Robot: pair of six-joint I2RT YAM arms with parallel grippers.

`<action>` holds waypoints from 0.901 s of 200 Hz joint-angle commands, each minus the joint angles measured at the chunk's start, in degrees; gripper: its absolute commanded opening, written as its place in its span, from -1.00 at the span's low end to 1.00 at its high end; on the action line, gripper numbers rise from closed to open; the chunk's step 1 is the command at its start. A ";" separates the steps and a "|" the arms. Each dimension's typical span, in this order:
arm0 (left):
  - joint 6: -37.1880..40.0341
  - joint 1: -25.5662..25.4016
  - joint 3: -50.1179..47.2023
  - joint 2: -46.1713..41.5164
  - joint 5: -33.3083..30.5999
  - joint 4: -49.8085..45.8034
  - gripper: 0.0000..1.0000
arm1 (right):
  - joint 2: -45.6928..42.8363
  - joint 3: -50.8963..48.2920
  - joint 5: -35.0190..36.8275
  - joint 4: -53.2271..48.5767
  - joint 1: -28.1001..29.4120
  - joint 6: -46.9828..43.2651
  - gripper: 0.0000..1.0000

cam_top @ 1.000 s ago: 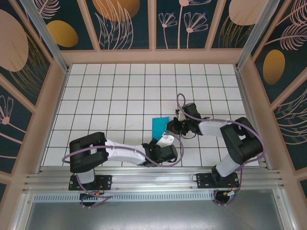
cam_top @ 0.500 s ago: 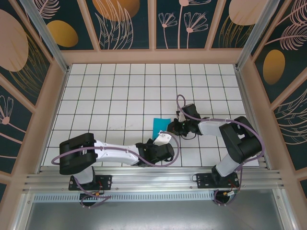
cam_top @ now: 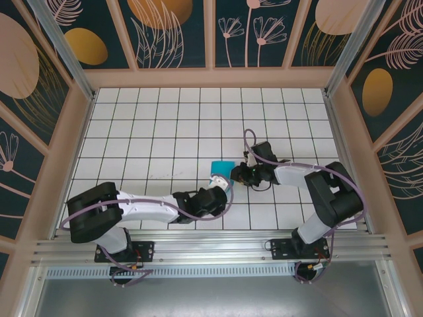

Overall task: Fold a paper plane with a square sheet of paper (pick it up from the middle)
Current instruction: Third fold the triangle at the center of the table.

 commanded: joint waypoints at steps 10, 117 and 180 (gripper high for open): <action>0.40 2.55 -1.59 -1.31 11.64 6.21 -0.97 | -4.33 2.30 3.32 -4.28 -1.19 -2.85 -0.38; -0.66 7.57 -3.66 -1.00 20.94 9.92 -0.91 | 0.05 6.92 -1.70 -1.47 1.02 -6.35 -0.72; -1.58 8.02 -3.35 -0.79 21.56 9.68 -0.90 | 10.11 12.71 4.60 -5.83 2.66 -10.32 -0.76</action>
